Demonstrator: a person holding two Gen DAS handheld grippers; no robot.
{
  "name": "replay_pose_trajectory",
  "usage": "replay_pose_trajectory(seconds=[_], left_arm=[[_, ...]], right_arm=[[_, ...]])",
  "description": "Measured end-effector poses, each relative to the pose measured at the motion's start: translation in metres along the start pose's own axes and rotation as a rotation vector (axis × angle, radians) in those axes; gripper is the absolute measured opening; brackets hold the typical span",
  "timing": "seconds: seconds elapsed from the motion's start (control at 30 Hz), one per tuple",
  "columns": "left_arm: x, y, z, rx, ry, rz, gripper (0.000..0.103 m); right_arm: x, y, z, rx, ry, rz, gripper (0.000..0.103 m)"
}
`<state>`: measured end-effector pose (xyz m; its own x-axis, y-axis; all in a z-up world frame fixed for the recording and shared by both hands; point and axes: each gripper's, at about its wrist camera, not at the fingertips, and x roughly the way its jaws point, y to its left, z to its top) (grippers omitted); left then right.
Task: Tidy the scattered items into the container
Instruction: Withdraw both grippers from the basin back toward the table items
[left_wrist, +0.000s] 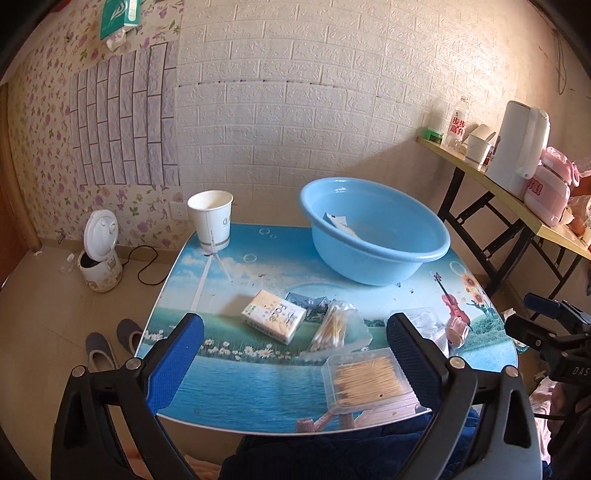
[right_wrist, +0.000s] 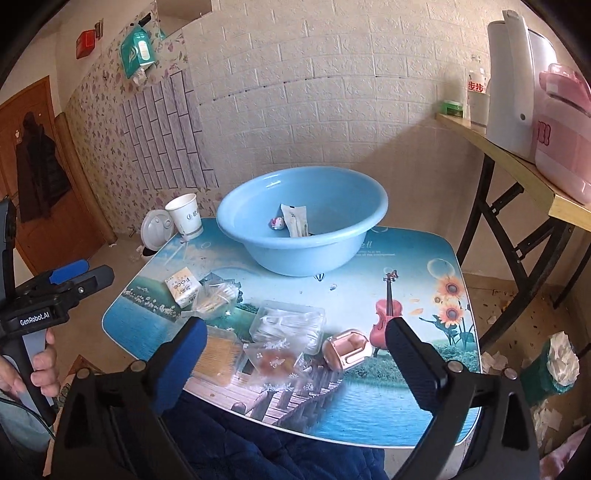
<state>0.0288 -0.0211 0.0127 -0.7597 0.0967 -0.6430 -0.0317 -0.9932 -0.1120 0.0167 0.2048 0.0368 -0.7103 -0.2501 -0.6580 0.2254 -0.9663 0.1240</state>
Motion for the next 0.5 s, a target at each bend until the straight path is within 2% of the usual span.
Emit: replay_pose_trajectory(seconds=[0.03,0.23,0.33,0.5], left_arm=[[0.001,0.001,-0.001,0.000,0.004,0.002,0.100],[0.005,0.005,-0.011,-0.007,0.029,0.011,0.100],[0.008,0.005,-0.014,-0.008,0.043,0.011,0.100],[0.009,0.001,-0.020,-0.002,0.056,0.008,0.100]], right_arm=[[0.001,-0.001,-0.001,0.001,-0.002,-0.006,0.103],[0.010,0.011,-0.013,-0.137,-0.003,0.001,0.103],[0.015,0.010,-0.015,-0.116,0.014,0.015,0.103],[0.024,0.001,-0.023,-0.088,0.042,-0.009,0.103]])
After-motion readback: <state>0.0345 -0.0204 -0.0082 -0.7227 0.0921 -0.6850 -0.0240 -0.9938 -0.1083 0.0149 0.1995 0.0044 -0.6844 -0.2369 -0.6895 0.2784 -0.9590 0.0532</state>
